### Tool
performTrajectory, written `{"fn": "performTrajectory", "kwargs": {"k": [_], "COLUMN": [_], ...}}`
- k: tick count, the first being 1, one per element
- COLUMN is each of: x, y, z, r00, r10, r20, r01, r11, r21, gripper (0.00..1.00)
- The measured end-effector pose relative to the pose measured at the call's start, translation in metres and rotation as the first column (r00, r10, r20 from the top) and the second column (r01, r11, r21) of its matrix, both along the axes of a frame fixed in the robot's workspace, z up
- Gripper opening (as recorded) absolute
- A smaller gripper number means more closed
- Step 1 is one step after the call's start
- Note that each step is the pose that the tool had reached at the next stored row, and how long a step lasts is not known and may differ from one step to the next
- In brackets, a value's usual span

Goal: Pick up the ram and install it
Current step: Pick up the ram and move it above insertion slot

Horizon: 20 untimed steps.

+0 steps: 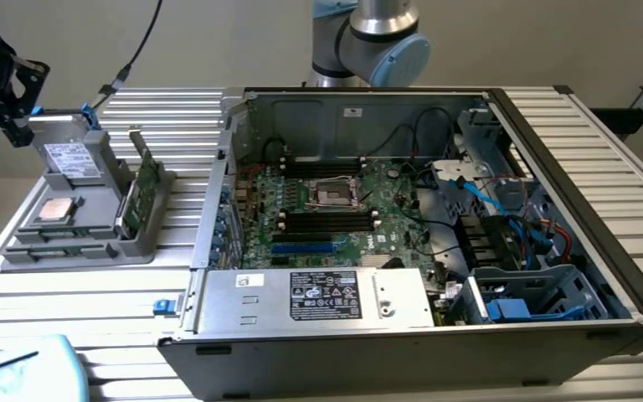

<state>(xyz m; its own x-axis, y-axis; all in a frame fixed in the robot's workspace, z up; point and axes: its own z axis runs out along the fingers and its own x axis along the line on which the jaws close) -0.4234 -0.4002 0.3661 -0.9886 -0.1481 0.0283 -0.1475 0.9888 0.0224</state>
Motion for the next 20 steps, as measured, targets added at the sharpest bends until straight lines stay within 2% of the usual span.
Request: {"fn": "performTrajectory", "kwargs": {"k": [6,11,15,20], "x": [0.0,0.0,0.0,0.0], "y": [0.0,0.0,0.0001,0.0], "z": [-0.0003,-0.0033,-0.0074,-0.0134], "r00": [1.0,0.9966,0.988,0.9698], "r10": [0.001,0.083,0.155,0.244], "r20": [-0.0001,-0.0002,0.0002,0.0013], "r01": [-0.001,-0.083,-0.155,-0.244], "r11": [1.0,0.9966,0.988,0.9698], "r21": [0.0,0.0006,0.004,0.0096], "gripper": [0.11,0.11,0.11,0.11]}}
